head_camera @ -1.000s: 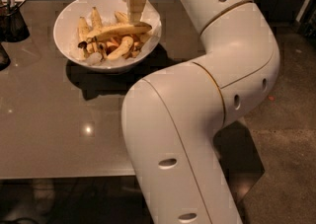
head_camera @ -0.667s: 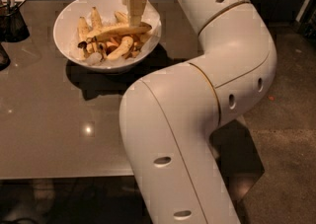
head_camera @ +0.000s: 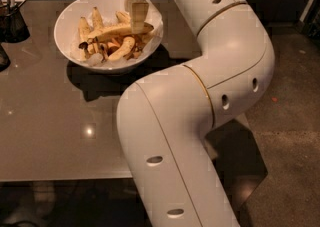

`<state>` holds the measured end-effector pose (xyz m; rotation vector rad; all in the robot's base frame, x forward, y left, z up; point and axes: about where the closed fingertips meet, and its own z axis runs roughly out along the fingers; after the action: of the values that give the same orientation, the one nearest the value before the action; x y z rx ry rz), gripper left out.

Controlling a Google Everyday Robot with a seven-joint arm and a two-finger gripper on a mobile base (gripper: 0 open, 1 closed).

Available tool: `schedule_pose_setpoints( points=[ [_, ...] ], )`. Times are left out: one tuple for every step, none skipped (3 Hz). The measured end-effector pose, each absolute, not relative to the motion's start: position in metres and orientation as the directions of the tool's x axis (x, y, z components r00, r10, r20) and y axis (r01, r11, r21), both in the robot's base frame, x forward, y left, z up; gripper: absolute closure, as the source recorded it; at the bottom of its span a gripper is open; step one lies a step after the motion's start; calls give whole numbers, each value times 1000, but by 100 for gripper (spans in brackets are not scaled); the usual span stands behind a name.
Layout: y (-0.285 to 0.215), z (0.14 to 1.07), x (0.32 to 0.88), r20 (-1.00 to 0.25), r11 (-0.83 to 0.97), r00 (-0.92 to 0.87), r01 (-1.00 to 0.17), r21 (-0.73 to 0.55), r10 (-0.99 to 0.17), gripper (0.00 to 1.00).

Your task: Pick banana from white bowl

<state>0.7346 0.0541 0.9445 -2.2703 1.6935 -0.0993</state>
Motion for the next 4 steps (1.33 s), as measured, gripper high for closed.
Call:
schedule_pose_setpoints(
  points=[
    [55, 936, 735, -123, -259, 299, -929, -264, -946, 42],
    [53, 930, 735, -122, -258, 294, -934, -248, -948, 40],
    [47, 929, 736, -105, -242, 273, -939, -243, -956, 58],
    [39, 929, 735, -101, -216, 245, -948, -235, -964, 81]
  ],
)
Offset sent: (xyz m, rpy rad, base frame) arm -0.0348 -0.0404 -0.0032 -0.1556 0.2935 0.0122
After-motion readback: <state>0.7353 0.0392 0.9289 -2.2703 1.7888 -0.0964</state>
